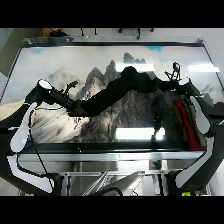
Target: Fold the shirts.
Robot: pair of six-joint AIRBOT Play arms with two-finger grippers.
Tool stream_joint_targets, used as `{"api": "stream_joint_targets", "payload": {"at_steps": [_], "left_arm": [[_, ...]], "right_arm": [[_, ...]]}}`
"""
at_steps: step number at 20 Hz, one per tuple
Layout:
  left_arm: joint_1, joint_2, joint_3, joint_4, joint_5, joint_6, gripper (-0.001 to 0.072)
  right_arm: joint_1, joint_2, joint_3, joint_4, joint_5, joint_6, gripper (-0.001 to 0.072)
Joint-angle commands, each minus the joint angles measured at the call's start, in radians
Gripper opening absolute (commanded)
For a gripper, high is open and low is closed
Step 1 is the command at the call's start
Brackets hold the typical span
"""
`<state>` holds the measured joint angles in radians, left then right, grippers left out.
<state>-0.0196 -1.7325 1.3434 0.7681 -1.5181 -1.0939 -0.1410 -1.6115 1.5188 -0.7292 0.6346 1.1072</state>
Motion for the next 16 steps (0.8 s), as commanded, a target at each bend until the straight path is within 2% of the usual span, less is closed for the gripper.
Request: {"api": "stream_joint_targets", "payload": {"at_steps": [1, 2, 3, 4, 6, 7, 8, 11, 14, 16], "left_arm": [[0.0, 0.0, 0.0, 0.0, 0.017, 0.001, 0.0011], [0.0, 0.0, 0.0, -0.001, 0.027, 0.001, 0.0011], [0.0, 0.0, 0.0, -0.003, 0.039, 0.001, 0.0011], [0.0, 0.0, 0.0, -0.003, 0.048, 0.001, 0.0011], [0.0, 0.0, 0.0, -0.004, 0.051, 0.001, 0.0011], [0.0, 0.001, 0.0, -0.004, 0.049, 0.0, 0.0011], [0.0, 0.003, 0.0, -0.007, 0.043, -0.005, 0.0011], [0.0, 0.024, 0.043, -0.066, -0.011, -0.014, 0.0011], [0.005, 0.121, 0.173, -0.229, -0.053, -0.02, 0.0011], [0.031, 0.209, 0.328, -0.376, -0.044, -0.061, 0.0011]], "right_arm": [[0.007, -0.031, -0.001, 0.008, 0.011, 0.007, 0.069], [0.015, -0.032, -0.001, 0.027, 0.026, 0.0, 0.0569], [0.023, -0.032, -0.001, 0.06, 0.041, -0.029, 0.0355], [0.032, -0.032, -0.001, 0.113, 0.056, -0.082, 0.0259], [0.045, -0.032, 0.0, 0.24, 0.089, -0.154, 0.0231], [0.05, -0.032, 0.002, 0.309, 0.118, -0.187, 0.007], [0.05, -0.029, 0.008, 0.375, 0.153, -0.214, 0.002], [0.043, 0.04, 0.044, 0.475, 0.231, -0.256, 0.002], [0.002, 0.231, 0.111, 0.528, 0.245, -0.257, 0.0019], [-0.055, 0.381, 0.189, 0.552, 0.242, -0.259, 0.0018]]}}
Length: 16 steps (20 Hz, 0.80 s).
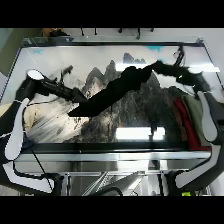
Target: Fold the shirts.
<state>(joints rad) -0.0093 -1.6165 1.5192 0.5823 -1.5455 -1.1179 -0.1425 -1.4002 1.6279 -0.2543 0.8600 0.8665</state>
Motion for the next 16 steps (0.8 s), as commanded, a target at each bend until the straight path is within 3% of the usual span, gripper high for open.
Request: {"api": "stream_joint_targets", "payload": {"at_steps": [1, 4, 6, 13, 16], "left_arm": [[0.047, 0.14, 0.253, -0.254, 0.0, -0.063, 0.0011], [0.167, 0.277, 0.567, -0.25, 0.124, -0.169, 0.0011], [0.274, 0.38, 0.653, -0.239, 0.195, -0.19, 0.0011], [0.699, 0.7, 0.354, -0.247, 0.235, -0.129, 0.001], [0.705, 0.699, 0.363, -0.245, 0.237, -0.075, 0.0011]], "right_arm": [[-0.094, 0.248, 0.129, 0.075, 0.005, -0.018, 0.0019], [-0.248, 0.448, 0.234, 0.071, -0.04, -0.018, 0.0019], [-0.359, 0.556, 0.259, 0.064, -0.039, -0.018, 0.0019], [-0.459, 0.744, 0.263, 0.069, -0.035, -0.077, 0.0019], [-0.459, 0.735, 0.263, 0.149, 0.01, -0.138, 0.0019]]}}
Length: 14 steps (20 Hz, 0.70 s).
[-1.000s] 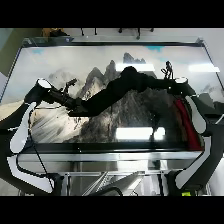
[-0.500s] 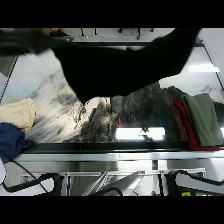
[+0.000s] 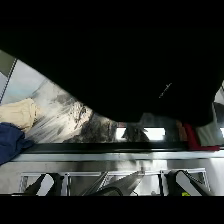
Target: Fold the shirts.
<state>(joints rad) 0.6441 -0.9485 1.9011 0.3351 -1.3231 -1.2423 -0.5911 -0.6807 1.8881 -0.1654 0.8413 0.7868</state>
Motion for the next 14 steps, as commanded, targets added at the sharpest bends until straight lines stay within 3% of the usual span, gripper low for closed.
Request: {"api": "stream_joint_targets", "payload": {"at_steps": [1, 4, 7, 11, 14], "left_arm": [[0.017, 0.002, 0.008, 0.003, 0.005, 0.049, 0.0011], [-0.187, -0.153, 0.109, 0.075, -0.029, 0.048, 0.0011], [-0.418, -0.315, 0.114, 0.299, -0.015, 0.03, 0.0011], [-0.571, -0.531, -0.019, 0.542, 0.134, 0.003, 0.0011], [-0.564, -0.716, -0.059, 0.563, 0.227, 0.004, 0.0011]], "right_arm": [[-0.01, 0.0, 0.003, 0.106, 0.072, -0.104, 0.0019], [-0.007, -0.107, 0.002, 0.144, 0.21, -0.095, 0.0019], [0.094, -0.308, -0.007, 0.125, 0.328, -0.045, 0.0019], [0.368, -0.62, -0.009, -0.154, 0.178, -0.015, 0.0019], [0.471, -0.848, -0.007, -0.162, -0.007, -0.016, 0.0019]]}}
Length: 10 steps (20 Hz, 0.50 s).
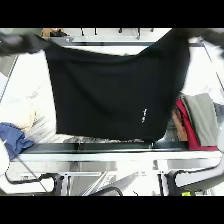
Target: Fold the shirts.
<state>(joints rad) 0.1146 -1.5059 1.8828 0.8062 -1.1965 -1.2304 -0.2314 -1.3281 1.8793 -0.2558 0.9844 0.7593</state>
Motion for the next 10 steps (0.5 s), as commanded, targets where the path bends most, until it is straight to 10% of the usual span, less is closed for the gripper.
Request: {"api": "stream_joint_targets", "payload": {"at_steps": [1, 4, 5, 7, 10], "left_arm": [[-0.027, -0.217, -0.035, 0.092, 0.117, -0.007, 0.0011], [-0.013, -0.359, 0.039, 0.092, 0.143, -0.008, 0.0014], [-0.01, -0.391, 0.077, 0.09, 0.134, -0.01, 0.0029], [0.0, -0.429, 0.153, 0.091, 0.085, -0.021, 0.0706], [0.036, -0.402, 0.172, 0.094, -0.015, -0.053, 0.0706]], "right_arm": [[0.134, -0.265, 0.012, -0.069, -0.215, 0.004, 0.002], [0.163, -0.399, 0.084, -0.07, -0.301, -0.003, 0.0082], [0.162, -0.418, 0.106, -0.071, -0.301, -0.003, 0.0271], [0.142, -0.414, 0.112, -0.074, -0.279, 0.008, 0.0351], [0.046, -0.356, 0.111, -0.097, -0.092, 0.138, 0.0344]]}}
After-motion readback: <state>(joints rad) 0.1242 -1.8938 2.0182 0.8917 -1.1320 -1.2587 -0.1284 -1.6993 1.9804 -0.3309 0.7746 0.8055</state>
